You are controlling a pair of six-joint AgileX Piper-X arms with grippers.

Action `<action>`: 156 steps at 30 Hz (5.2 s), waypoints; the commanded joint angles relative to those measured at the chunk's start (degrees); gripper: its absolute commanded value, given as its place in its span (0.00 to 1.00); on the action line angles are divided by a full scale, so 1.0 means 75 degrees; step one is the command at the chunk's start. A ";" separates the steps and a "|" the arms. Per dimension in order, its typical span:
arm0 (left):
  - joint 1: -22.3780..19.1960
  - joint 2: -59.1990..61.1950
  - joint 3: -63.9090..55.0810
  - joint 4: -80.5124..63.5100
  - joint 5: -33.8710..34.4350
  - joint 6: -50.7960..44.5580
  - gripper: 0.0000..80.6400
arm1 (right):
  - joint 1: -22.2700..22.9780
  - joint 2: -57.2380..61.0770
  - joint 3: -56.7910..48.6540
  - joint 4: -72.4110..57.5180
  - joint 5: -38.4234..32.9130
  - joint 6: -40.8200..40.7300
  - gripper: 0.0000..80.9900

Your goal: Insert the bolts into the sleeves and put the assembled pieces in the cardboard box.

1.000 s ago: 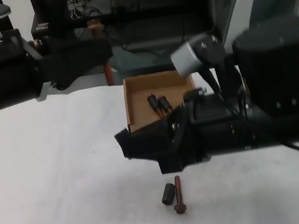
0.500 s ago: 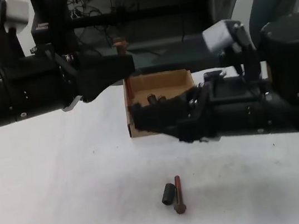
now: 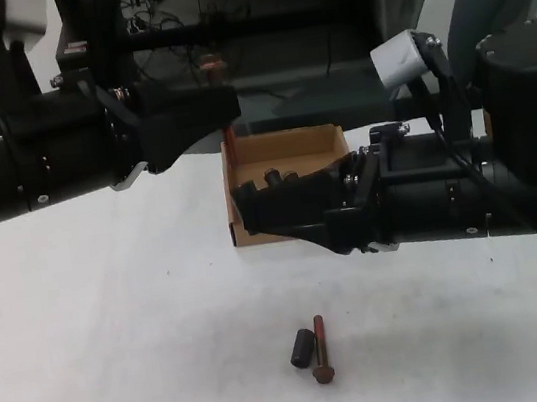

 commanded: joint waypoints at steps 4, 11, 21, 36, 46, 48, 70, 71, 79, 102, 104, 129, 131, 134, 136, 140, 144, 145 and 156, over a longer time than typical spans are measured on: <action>-0.0021 -0.0033 -0.0088 -0.0236 0.0019 -0.0181 0.02 | -0.0043 0.0149 -0.0006 -0.0578 -0.0067 0.0085 0.01; -0.0021 -0.0033 -0.0088 -0.0236 0.0019 -0.0181 0.02 | -0.0043 0.0325 -0.0006 -0.0745 -0.0067 0.0196 0.01; -0.0007 -0.0033 -0.0088 -0.0236 0.0019 -0.0179 0.02 | -0.0409 0.0320 -0.0006 -0.0915 -0.0053 0.0377 0.01; -0.0007 -0.0033 -0.0088 -0.0689 0.0019 -0.0468 0.02 | -0.0408 0.0320 -0.0006 -0.1225 -0.0379 0.0497 0.01; -0.0007 -0.0033 -0.0088 -0.0663 0.0019 -0.0525 0.02 | -0.0408 0.0320 -0.0006 -0.1424 -0.0418 0.0460 0.01; -0.0007 -0.0033 -0.0088 -0.0663 0.0019 -0.0525 0.02 | -0.0408 0.0320 -0.0006 -0.1424 -0.0416 0.0358 0.01; -0.0007 -0.0033 -0.0073 -0.0012 -0.0151 -0.0997 0.02 | -0.0408 0.0320 0.0041 -0.1780 -0.0416 0.0309 0.01; -0.0007 -0.0033 -0.0073 -0.0012 -0.0171 -0.0947 0.02 | -0.0408 0.0320 0.0041 -0.1825 -0.0416 0.0309 0.01; -0.0007 -0.0033 -0.0073 -0.0030 -0.0206 -0.0918 0.02 | -0.0408 0.0320 0.0041 -0.1940 -0.0416 0.0372 0.01; 0.0359 -0.0033 -0.0087 -0.0100 -0.0124 -0.0524 0.02 | -0.0408 0.0576 0.0041 -0.1454 -0.0649 0.0381 0.01; 0.0359 -0.0033 -0.0086 -0.0181 -0.0058 -0.0659 0.02 | -0.0408 0.0590 0.0041 -0.1454 -0.0649 0.0378 0.01; -0.0113 -0.0033 -0.0086 -0.0670 0.0108 -0.1326 0.02 | -0.0394 0.0583 0.0041 -0.1878 -0.0649 0.0602 0.01; -0.0126 -0.0033 -0.0086 -0.0670 0.0091 -0.1326 0.02 | -0.0394 0.0583 0.0041 -0.1878 -0.0649 0.0608 0.01; -0.0126 -0.0033 -0.0073 -0.0670 0.0050 -0.1326 0.02 | -0.0394 0.0583 0.0041 -0.1878 -0.0649 0.0608 0.01; -0.0082 -0.0033 -0.0073 -0.0670 0.0033 -0.1173 0.02 | -0.0394 0.0583 0.0041 -0.1878 -0.0685 0.0606 0.01; -0.0017 -0.0033 -0.0073 -0.0670 -0.0042 -0.1019 0.02 | -0.0394 0.0583 0.0041 -0.1878 -0.0827 0.0640 0.01; 0.0048 -0.0033 -0.0073 -0.0670 -0.0166 -0.1019 0.02 | -0.0394 0.0583 0.0041 -0.1878 -0.0825 0.0688 0.01; 0.0068 -0.0033 -0.0073 -0.0670 -0.0163 -0.1036 0.02 | -0.0394 0.0583 0.0041 -0.1878 -0.0825 0.0688 0.01; 0.0055 -0.0033 -0.0073 -0.0670 -0.0136 -0.1176 0.02 | -0.0406 0.0583 0.0041 -0.1878 -0.0629 0.0686 0.01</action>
